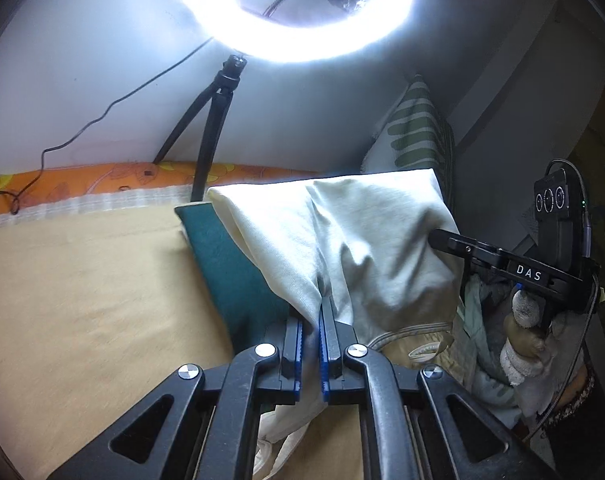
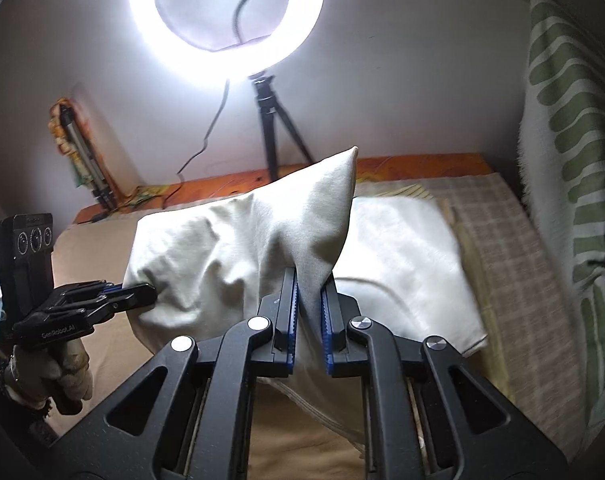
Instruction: Fold small clothes
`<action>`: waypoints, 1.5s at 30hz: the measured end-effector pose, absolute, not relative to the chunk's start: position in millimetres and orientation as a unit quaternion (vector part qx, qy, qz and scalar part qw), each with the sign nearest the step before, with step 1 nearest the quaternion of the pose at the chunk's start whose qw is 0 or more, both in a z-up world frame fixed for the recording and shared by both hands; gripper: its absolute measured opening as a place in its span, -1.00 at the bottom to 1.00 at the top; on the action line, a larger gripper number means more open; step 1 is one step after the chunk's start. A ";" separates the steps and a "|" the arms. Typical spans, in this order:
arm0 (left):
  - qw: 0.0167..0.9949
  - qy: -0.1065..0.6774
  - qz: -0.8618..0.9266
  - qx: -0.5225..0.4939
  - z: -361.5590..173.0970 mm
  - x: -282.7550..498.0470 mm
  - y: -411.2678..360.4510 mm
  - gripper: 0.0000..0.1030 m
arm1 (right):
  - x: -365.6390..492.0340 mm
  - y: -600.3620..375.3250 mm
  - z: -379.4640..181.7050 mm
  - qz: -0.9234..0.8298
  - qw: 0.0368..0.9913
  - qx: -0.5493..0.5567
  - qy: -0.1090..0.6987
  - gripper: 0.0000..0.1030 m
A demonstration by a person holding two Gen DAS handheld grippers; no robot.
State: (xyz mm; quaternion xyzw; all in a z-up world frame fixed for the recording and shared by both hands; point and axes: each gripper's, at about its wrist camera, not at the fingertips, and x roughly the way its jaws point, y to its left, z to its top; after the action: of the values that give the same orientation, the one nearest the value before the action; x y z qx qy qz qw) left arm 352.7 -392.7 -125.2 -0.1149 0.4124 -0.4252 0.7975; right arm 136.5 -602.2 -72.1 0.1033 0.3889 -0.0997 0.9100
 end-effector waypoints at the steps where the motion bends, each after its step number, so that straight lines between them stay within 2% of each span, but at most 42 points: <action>1: 0.799 0.412 -0.423 -0.115 -126.8 357.8 -400.0 -0.94 | 139.6 -608.7 -73.5 -0.105 0.910 0.105 0.388 -0.78; 15: 0.835 0.407 -0.367 -0.051 -150.5 388.7 -439.9 -0.92 | 200.1 -648.4 -120.3 -0.162 0.891 0.067 0.420 -0.78; 18: 0.844 0.403 -0.354 -0.027 -149.5 385.1 -444.9 -0.80 | 203.9 -653.4 -128.1 -0.184 0.884 0.058 0.425 -0.78; 20: 0.847 0.399 -0.351 -0.015 -147.4 381.9 -445.8 -0.52 | 203.3 -657.5 -130.5 -0.206 0.879 0.056 0.426 -0.78; 21: 0.848 0.398 -0.349 -0.011 -145.6 380.8 -446.1 -0.49 | 202.5 -659.5 -130.4 -0.213 0.878 0.058 0.425 -0.78; 33: 0.859 0.375 -0.349 0.009 -121.1 353.2 -438.1 -0.39 | 174.6 -655.1 -104.0 -0.221 0.888 0.076 0.396 -0.76; 36: 0.864 0.361 -0.350 0.016 -108.5 340.7 -434.0 -0.31 | 164.5 -644.6 -93.1 -0.220 0.892 0.071 0.388 -0.76; 37: 0.866 0.356 -0.352 0.019 -103.0 335.1 -430.9 -0.26 | 161.5 -641.0 -89.4 -0.219 0.894 0.068 0.385 -0.75; 39: 0.868 0.349 -0.353 0.023 -94.6 327.1 -425.8 -0.05 | 152.6 -630.2 -79.7 -0.220 0.899 0.064 0.374 -0.59; 40: 0.870 0.344 -0.353 0.024 -89.5 321.8 -421.9 0.11 | 148.2 -625.2 -75.2 -0.219 0.901 0.061 0.369 -0.42; 41: 0.872 0.339 -0.352 0.024 -84.4 316.6 -417.3 0.20 | 143.6 -619.5 -70.4 -0.218 0.904 0.059 0.364 -0.34; 45: 0.878 0.323 -0.352 0.026 -66.7 295.1 -398.8 0.39 | 126.6 -598.4 -56.5 -0.209 0.910 0.054 0.353 -0.31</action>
State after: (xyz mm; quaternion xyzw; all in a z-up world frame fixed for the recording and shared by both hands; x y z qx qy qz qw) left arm 295.1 -398.8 -66.7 0.0256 0.3229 -0.3516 0.8783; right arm 126.6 -598.4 -56.5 0.0536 0.3532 -0.2094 0.9102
